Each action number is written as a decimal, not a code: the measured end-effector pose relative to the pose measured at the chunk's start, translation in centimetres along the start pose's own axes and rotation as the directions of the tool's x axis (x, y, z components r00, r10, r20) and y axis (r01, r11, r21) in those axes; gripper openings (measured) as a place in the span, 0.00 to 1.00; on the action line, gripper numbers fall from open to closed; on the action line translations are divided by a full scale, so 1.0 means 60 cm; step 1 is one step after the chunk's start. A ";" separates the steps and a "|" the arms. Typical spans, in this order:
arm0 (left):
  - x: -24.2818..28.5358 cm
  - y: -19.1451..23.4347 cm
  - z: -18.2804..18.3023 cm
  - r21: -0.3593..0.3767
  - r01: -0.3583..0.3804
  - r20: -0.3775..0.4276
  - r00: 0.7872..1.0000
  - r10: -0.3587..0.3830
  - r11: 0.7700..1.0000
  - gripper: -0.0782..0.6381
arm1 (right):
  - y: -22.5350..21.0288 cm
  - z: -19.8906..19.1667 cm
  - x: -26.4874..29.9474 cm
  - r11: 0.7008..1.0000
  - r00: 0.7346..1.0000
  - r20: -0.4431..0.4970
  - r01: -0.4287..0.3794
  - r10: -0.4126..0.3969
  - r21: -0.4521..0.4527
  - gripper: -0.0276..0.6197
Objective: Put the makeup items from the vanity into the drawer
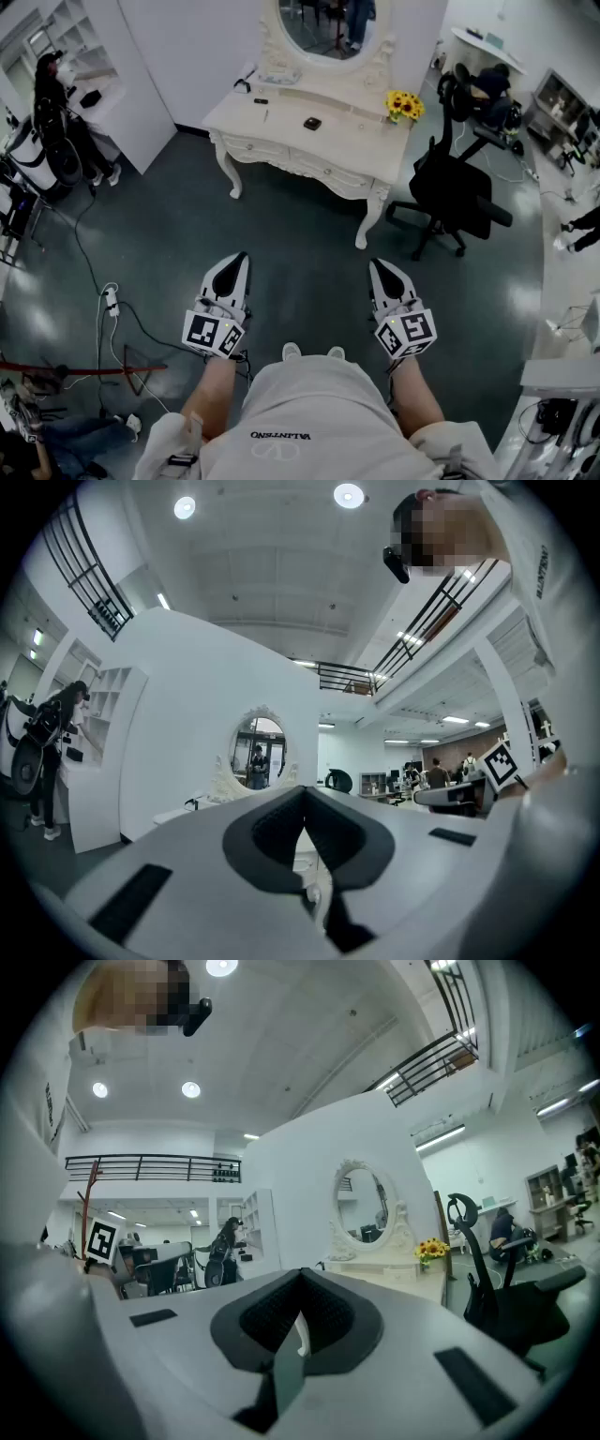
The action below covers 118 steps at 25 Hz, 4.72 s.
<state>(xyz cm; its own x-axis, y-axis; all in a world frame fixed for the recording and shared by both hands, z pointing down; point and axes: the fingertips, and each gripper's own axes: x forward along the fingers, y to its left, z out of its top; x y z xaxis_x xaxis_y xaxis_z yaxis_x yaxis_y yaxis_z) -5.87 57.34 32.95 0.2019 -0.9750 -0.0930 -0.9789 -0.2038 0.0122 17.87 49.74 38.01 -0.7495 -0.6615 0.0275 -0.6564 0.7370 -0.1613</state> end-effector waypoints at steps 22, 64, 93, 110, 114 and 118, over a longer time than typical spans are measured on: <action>-0.036 0.112 -0.066 -0.094 0.049 -0.039 0.998 -0.052 0.994 0.11 | 0.069 -0.034 0.111 0.996 0.999 -0.013 0.051 -0.050 0.073 0.06; 0.598 0.177 -0.142 -0.062 0.009 -0.119 0.993 -0.017 0.998 0.11 | -0.354 0.007 0.533 0.989 0.992 -0.061 -0.102 0.109 0.109 0.06; 1.025 0.423 -0.294 -0.137 0.251 -0.243 0.929 -0.278 0.958 0.78 | -0.525 0.003 0.933 0.983 0.983 -0.131 0.143 -0.128 0.117 0.06; 1.112 0.441 -0.457 -0.192 0.174 -0.467 0.850 -0.246 0.966 0.78 | -0.594 -0.125 1.035 0.958 0.941 -0.321 0.186 -0.110 0.217 0.06; 1.127 0.436 -0.506 -0.198 0.158 -0.530 0.813 -0.242 0.967 0.78 | -0.615 -0.156 1.052 0.951 0.928 -0.357 0.196 -0.102 0.239 0.06; 1.132 0.431 -0.541 -0.197 0.149 -0.573 0.785 -0.237 0.969 0.78 | -0.637 -0.193 1.058 0.938 0.911 -0.398 0.224 -0.105 0.265 0.06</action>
<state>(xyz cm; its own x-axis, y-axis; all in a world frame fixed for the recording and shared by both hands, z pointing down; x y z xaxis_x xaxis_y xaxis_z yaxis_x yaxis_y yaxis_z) -16.44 -17.04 59.27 0.4077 -0.7677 0.4944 -0.9126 -0.3599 0.1938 -5.64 -18.78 57.37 -0.6486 -0.6246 0.4350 -0.7604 0.5066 -0.4064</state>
